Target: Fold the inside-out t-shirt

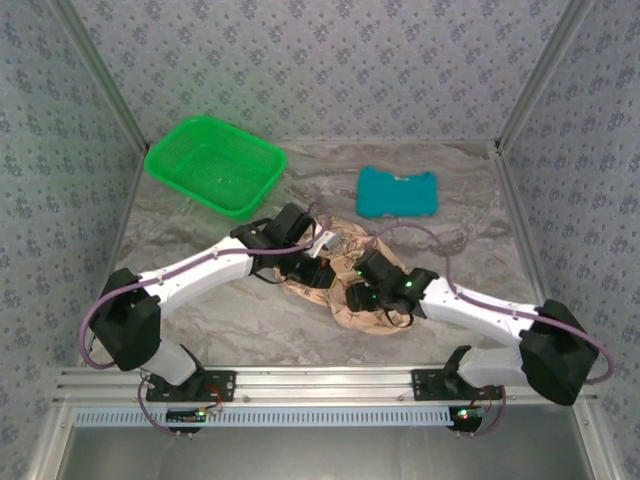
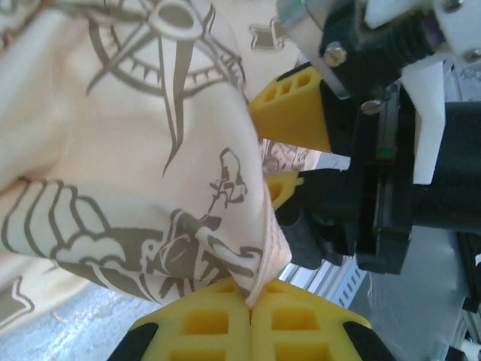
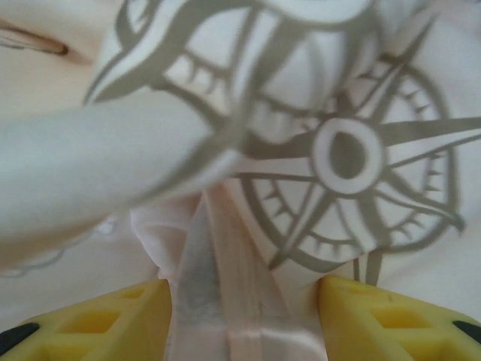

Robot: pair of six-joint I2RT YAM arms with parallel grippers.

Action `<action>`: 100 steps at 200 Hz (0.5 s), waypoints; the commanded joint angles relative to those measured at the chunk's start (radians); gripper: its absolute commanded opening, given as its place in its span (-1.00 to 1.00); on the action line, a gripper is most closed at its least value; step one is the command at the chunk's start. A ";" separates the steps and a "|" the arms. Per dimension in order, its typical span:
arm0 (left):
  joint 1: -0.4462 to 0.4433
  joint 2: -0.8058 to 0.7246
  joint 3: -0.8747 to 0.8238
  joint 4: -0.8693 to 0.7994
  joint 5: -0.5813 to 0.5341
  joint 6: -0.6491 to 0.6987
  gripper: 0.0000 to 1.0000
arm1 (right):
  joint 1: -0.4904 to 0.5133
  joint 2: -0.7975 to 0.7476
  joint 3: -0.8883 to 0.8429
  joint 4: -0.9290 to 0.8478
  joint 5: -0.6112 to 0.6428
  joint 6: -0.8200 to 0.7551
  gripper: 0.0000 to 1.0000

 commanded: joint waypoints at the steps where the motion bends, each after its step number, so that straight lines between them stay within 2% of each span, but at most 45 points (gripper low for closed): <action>1: -0.002 -0.057 -0.022 0.010 0.011 -0.029 -1.00 | 0.075 0.056 0.022 -0.007 0.133 0.085 0.11; 9: 0.004 -0.065 -0.036 0.009 -0.012 -0.037 -1.00 | 0.094 0.062 0.024 -0.036 0.179 0.110 0.08; 18: 0.014 -0.074 -0.055 0.013 -0.025 -0.049 -1.00 | 0.105 0.053 0.024 -0.086 0.234 0.153 -0.08; 32: 0.029 -0.088 -0.087 0.031 -0.031 -0.061 -1.00 | 0.096 0.005 0.000 -0.128 0.272 0.195 -0.63; 39: 0.031 -0.094 -0.103 0.038 -0.036 -0.061 -1.00 | 0.084 -0.029 -0.015 -0.141 0.275 0.209 -0.77; 49: 0.033 -0.095 -0.118 0.038 -0.055 -0.054 -1.00 | 0.059 -0.086 -0.037 -0.132 0.248 0.188 -0.78; 62: 0.034 -0.094 -0.131 0.033 -0.072 -0.044 -1.00 | 0.037 -0.160 -0.061 -0.129 0.217 0.149 -0.70; 91: 0.040 -0.096 -0.141 0.036 -0.088 -0.043 -1.00 | -0.066 -0.293 -0.108 -0.247 0.199 0.141 -0.64; 100: 0.040 -0.100 -0.138 0.041 -0.087 -0.043 -1.00 | -0.103 -0.330 -0.124 -0.272 0.186 0.138 -0.68</action>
